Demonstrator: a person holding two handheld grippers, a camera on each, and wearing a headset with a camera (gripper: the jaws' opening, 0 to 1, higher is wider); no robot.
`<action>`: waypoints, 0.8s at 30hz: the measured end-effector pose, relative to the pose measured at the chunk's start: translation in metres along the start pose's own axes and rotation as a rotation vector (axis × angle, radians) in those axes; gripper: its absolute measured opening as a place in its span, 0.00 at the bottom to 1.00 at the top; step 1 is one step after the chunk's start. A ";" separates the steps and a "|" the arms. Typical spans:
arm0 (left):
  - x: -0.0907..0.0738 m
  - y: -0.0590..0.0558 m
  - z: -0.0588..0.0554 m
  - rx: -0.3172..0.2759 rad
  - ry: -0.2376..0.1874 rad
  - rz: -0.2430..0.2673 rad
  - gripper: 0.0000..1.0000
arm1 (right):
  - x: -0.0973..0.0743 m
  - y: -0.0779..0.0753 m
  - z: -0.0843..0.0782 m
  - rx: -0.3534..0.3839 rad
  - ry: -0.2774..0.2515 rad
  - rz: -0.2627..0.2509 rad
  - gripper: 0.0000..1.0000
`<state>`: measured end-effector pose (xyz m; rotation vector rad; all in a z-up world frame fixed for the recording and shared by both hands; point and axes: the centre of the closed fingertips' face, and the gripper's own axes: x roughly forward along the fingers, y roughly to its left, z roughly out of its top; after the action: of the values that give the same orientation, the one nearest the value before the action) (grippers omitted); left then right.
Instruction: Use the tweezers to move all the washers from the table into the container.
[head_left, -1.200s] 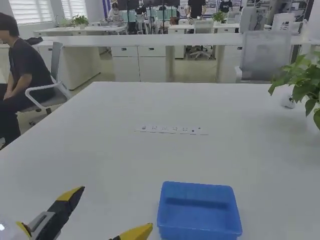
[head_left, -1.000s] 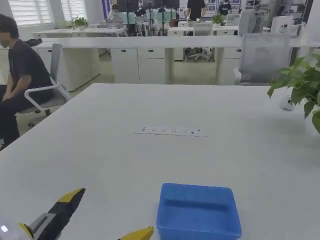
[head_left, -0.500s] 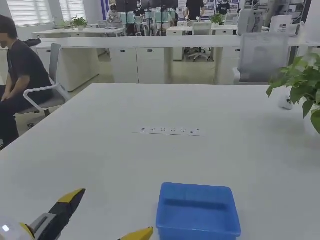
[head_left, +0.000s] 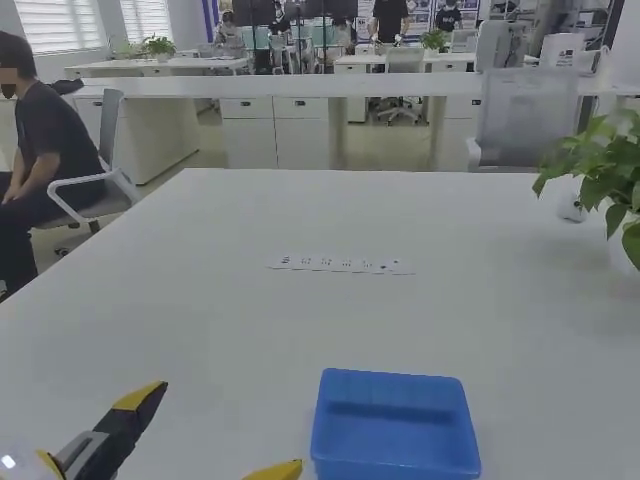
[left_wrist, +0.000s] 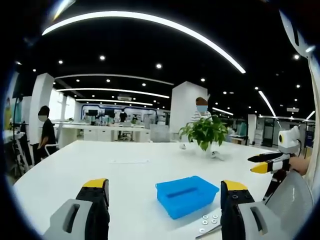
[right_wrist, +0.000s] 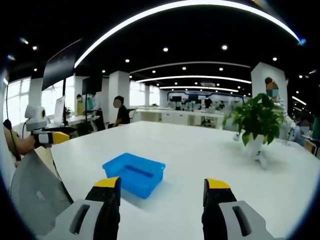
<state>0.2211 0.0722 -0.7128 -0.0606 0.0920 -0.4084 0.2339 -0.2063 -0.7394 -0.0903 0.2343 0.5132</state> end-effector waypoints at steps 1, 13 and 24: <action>0.000 0.000 0.000 0.001 0.000 0.001 0.94 | 0.000 0.000 0.000 0.000 0.001 0.000 0.65; 0.000 0.000 -0.001 0.009 0.008 0.007 0.94 | 0.001 -0.001 -0.004 -0.002 0.011 0.011 0.64; 0.003 -0.009 -0.010 -0.007 0.056 -0.050 0.94 | 0.004 0.004 -0.011 -0.020 0.060 0.043 0.66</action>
<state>0.2188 0.0622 -0.7220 -0.0580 0.1476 -0.4599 0.2325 -0.2023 -0.7506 -0.1201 0.2905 0.5565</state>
